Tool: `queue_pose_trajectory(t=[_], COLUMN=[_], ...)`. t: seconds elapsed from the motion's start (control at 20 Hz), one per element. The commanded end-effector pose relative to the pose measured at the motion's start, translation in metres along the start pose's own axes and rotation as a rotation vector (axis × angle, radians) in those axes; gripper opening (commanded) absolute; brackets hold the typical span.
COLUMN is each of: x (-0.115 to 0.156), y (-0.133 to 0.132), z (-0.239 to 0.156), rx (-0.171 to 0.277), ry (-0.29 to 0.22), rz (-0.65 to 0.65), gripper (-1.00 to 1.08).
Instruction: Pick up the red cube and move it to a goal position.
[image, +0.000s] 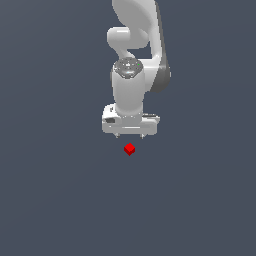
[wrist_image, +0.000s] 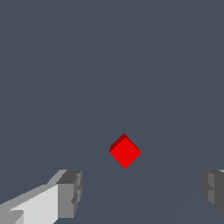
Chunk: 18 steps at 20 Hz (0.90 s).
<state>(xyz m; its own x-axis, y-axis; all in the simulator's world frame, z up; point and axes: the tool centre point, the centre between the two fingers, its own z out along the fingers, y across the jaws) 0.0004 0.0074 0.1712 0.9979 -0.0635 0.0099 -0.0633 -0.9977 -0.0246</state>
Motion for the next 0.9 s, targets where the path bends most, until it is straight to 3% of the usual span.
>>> queue_pose_trajectory(t=[0.0, 0.45, 0.85], x=[0.000, -0.002, -0.008], y=[0.000, -0.001, -0.002], z=[0.000, 0.011, 0.041], rx=[0.000, -0.001, -0.004], ry=[0.000, -0.001, -0.005], rz=[0.000, -0.059, -0.212], gripper=[1.00, 1.00, 1.00])
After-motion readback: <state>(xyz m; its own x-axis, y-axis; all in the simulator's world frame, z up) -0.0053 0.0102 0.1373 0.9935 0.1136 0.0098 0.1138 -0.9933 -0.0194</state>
